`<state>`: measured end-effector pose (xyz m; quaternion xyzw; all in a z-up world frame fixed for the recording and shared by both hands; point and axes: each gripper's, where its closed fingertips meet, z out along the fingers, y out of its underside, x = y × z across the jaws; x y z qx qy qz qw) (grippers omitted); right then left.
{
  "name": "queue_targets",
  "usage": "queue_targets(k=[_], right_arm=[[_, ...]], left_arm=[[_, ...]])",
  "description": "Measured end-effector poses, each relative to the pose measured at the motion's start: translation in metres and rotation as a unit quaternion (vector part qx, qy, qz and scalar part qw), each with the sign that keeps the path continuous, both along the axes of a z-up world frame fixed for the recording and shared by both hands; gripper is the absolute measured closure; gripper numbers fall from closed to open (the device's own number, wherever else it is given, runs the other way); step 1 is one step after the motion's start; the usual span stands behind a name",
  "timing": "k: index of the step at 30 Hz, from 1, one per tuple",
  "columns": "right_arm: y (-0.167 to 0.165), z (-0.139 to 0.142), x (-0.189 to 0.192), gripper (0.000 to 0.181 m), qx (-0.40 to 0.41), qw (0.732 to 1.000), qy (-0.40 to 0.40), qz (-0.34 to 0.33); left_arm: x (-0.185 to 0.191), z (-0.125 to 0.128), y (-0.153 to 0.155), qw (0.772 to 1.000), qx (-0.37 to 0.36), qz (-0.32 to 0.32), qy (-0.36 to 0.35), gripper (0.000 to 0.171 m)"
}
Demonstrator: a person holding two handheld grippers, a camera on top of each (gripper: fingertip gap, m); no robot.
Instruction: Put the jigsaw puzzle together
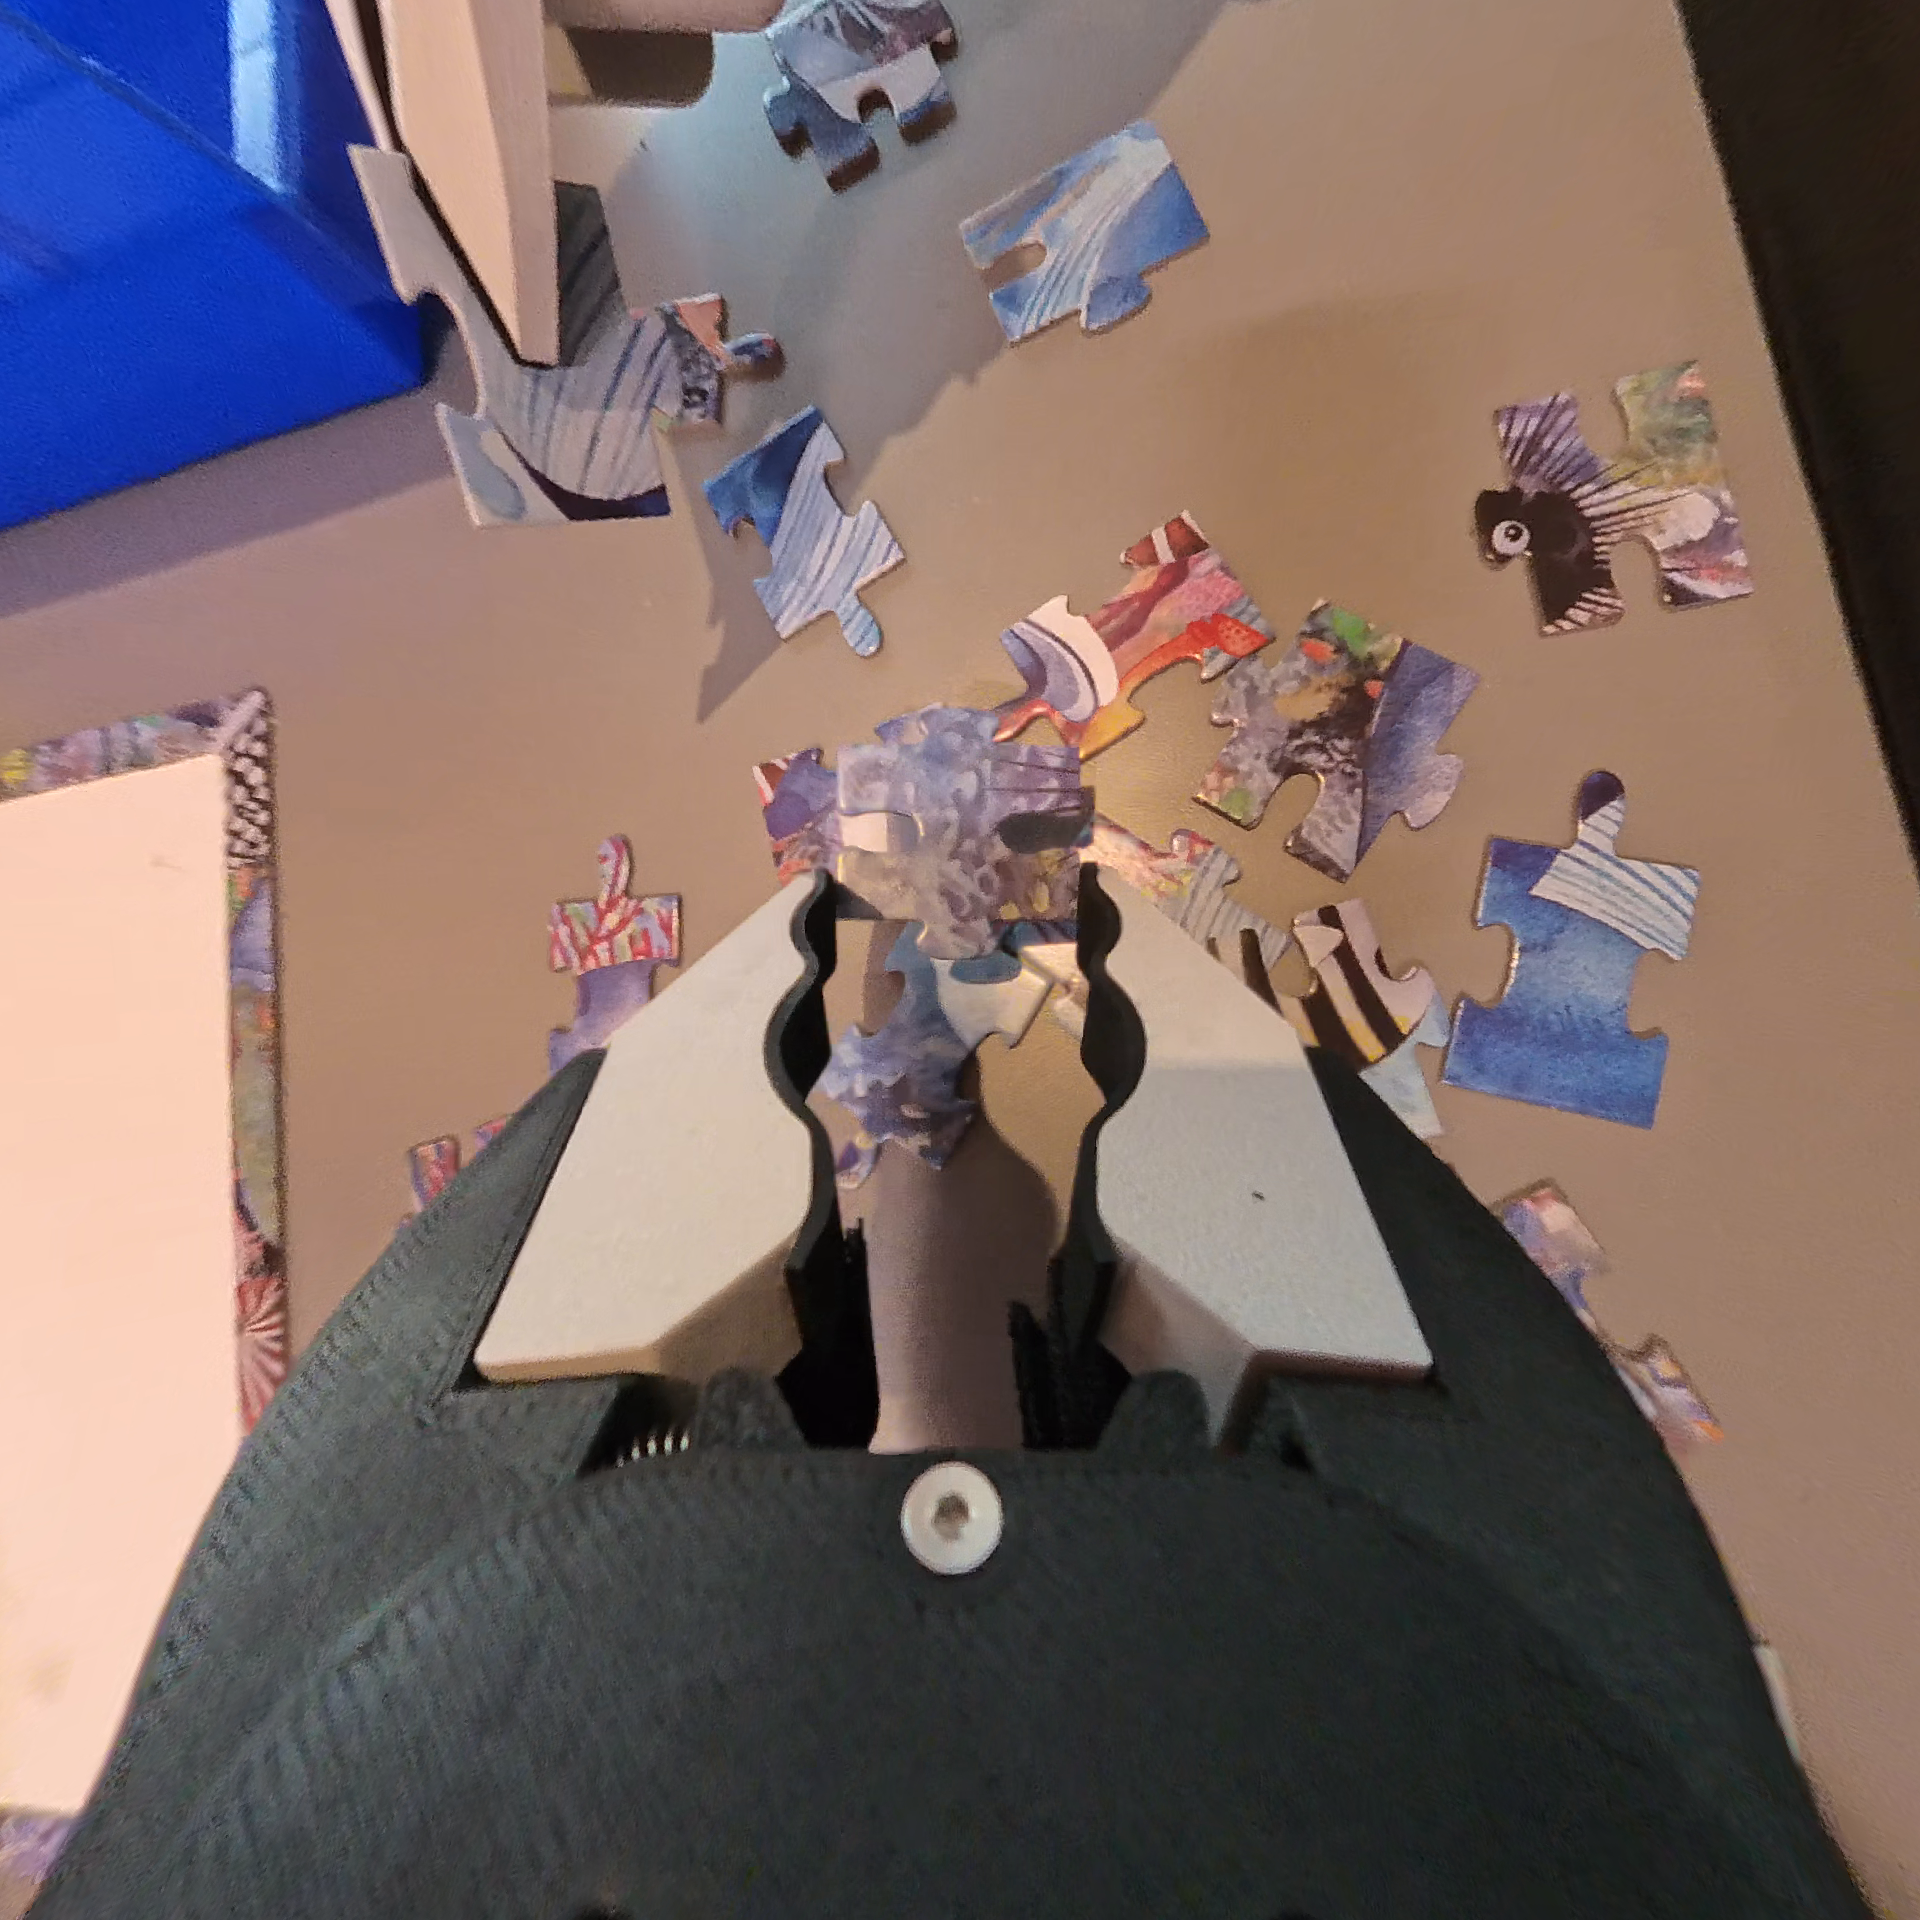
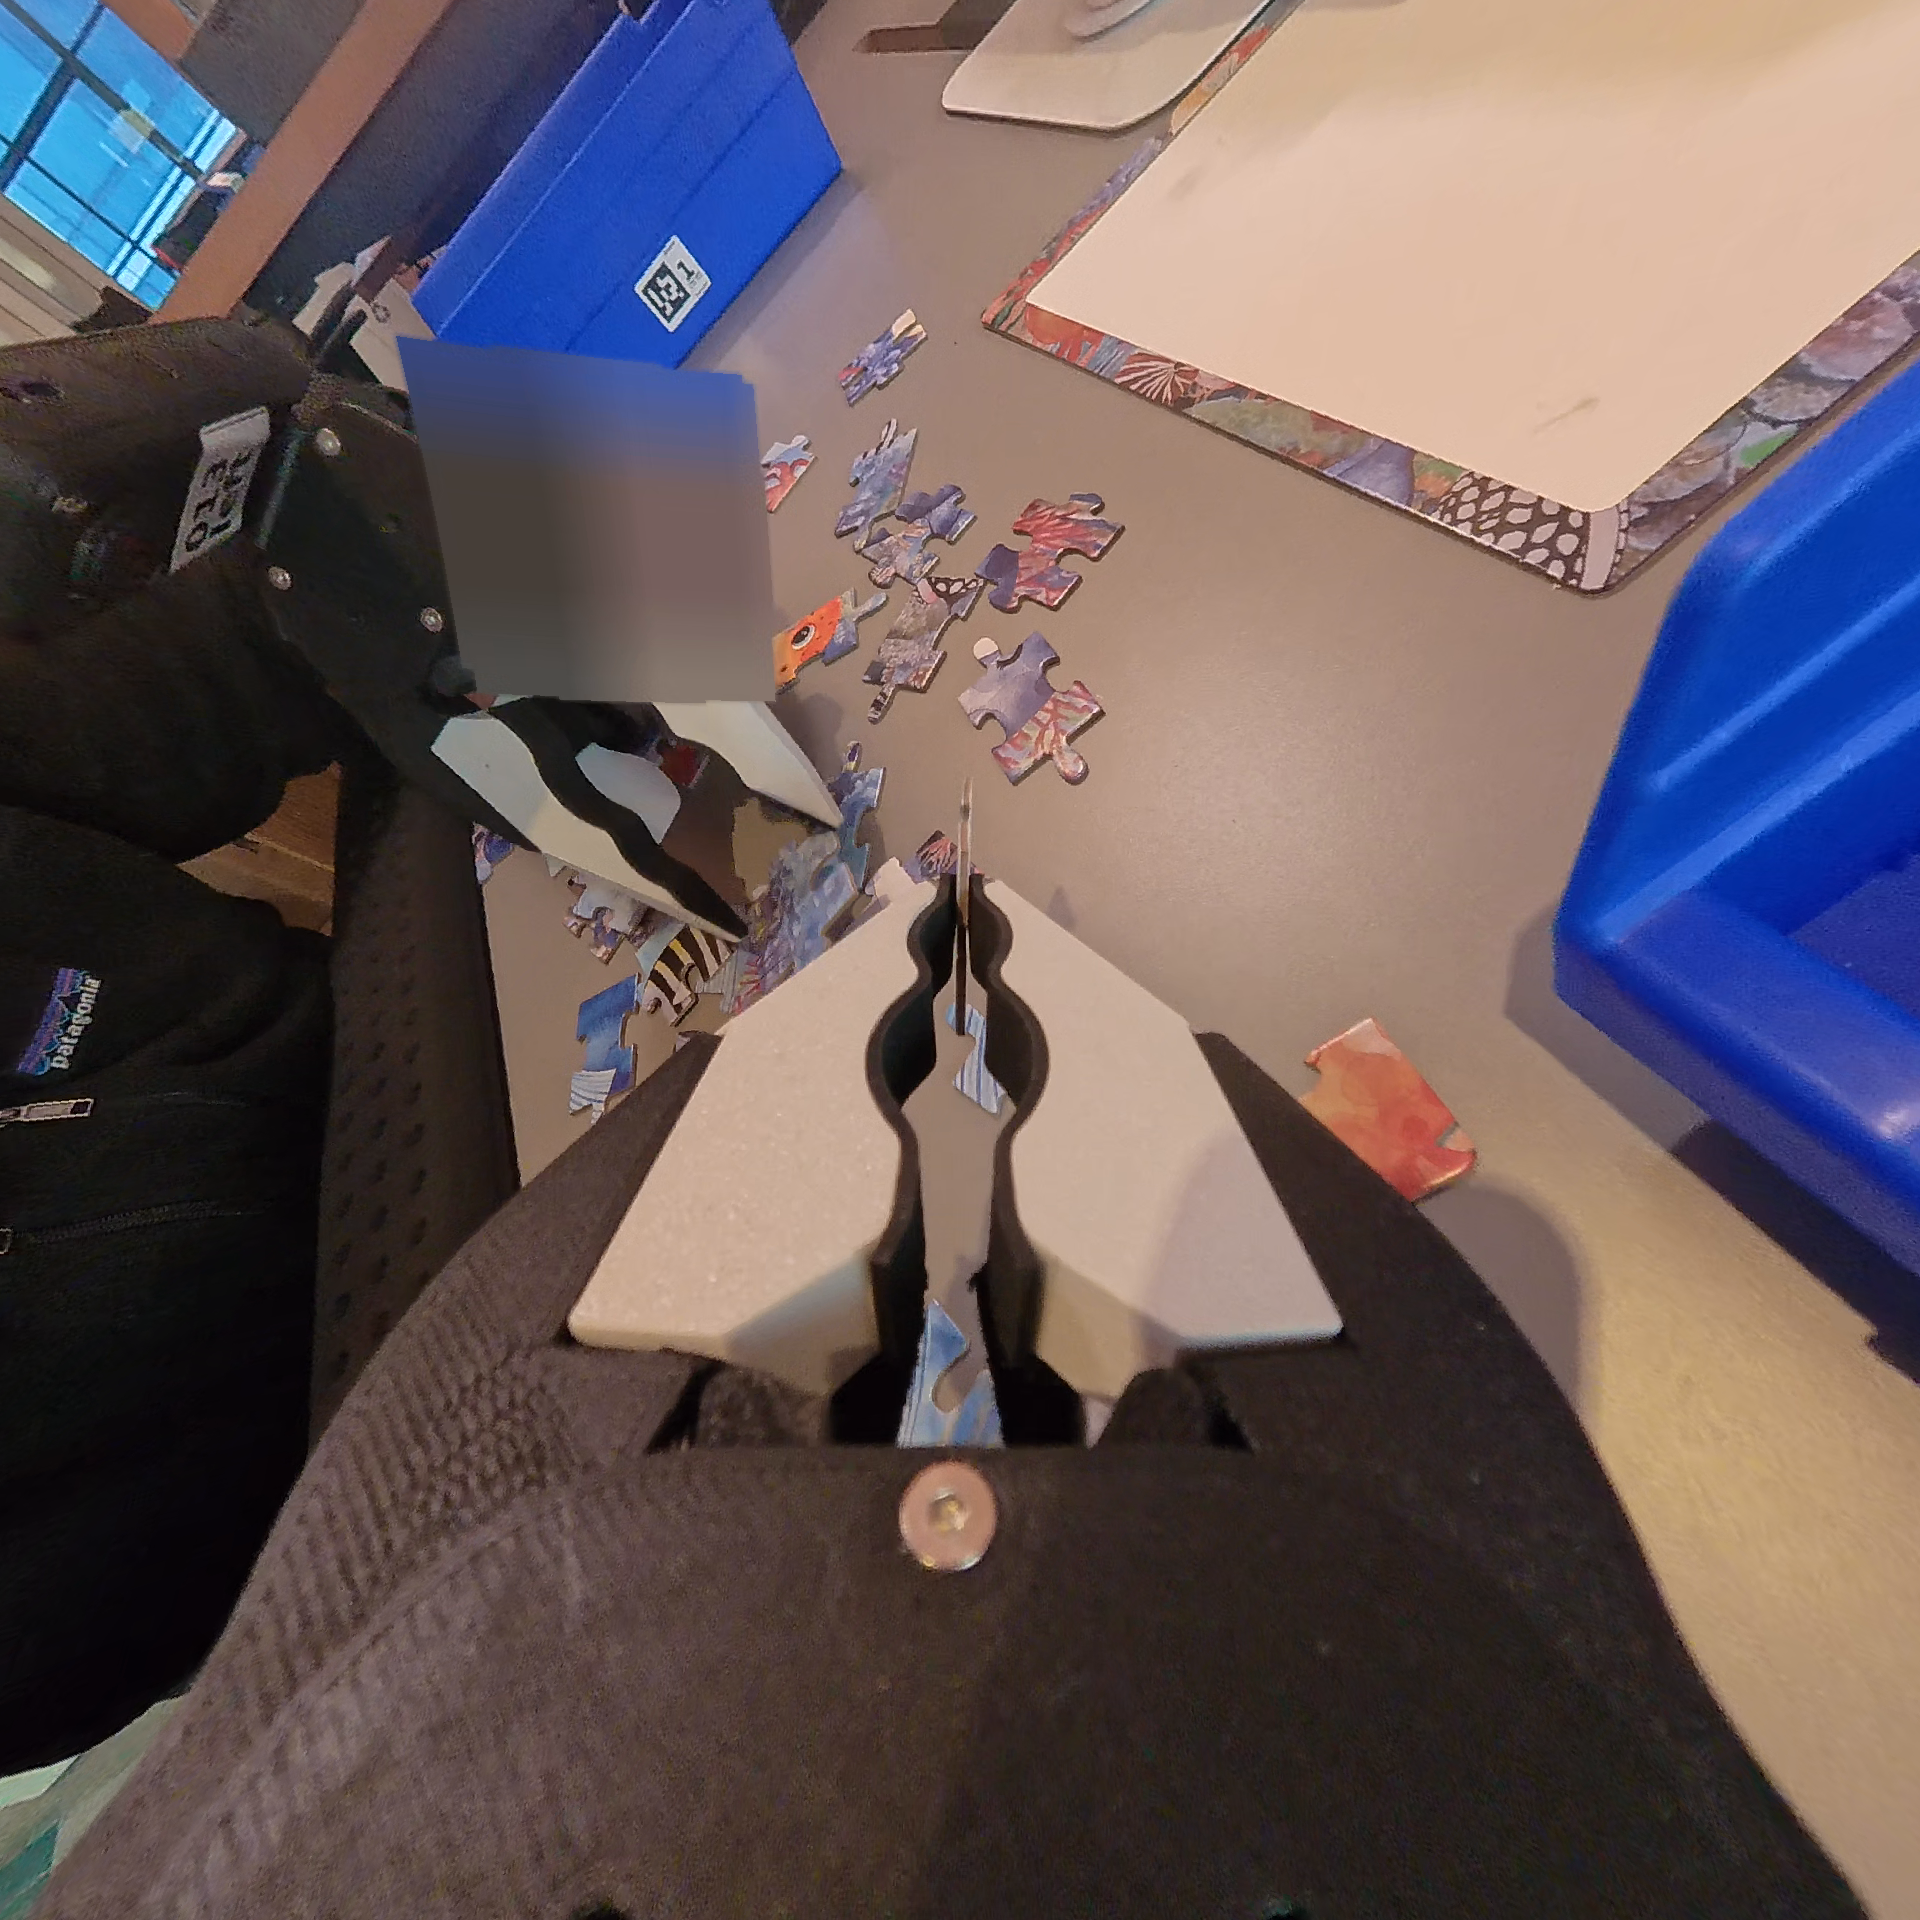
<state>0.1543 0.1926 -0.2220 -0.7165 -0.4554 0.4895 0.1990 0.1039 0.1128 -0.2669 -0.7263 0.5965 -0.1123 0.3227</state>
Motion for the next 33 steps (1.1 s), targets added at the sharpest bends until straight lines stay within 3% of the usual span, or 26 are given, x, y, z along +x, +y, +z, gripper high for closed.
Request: queue_targets(k=[11, 24, 29, 33], right_arm=[[0.010, 0.023, 0.027, 0.181, -0.014, 0.998, 0.054, -0.035], [0.005, 0.024, 0.041, 0.181, -0.013, 0.996, 0.067, -0.049], [0.005, 0.025, 0.042, 0.181, -0.008, 0.996, 0.066, -0.052], [0.004, 0.025, 0.041, 0.181, -0.006, 0.997, 0.064, -0.049]], left_arm=[[0.032, 0.016, 0.011, 0.999, 0.035, -0.025, -0.015, 0.126], [0.069, 0.006, 0.006, 0.997, 0.028, -0.066, -0.005, 0.126], [0.072, 0.002, -0.014, 0.997, -0.011, -0.076, -0.010, 0.127], [0.073, -0.012, -0.044, 0.992, -0.083, -0.099, 0.005, 0.122]])
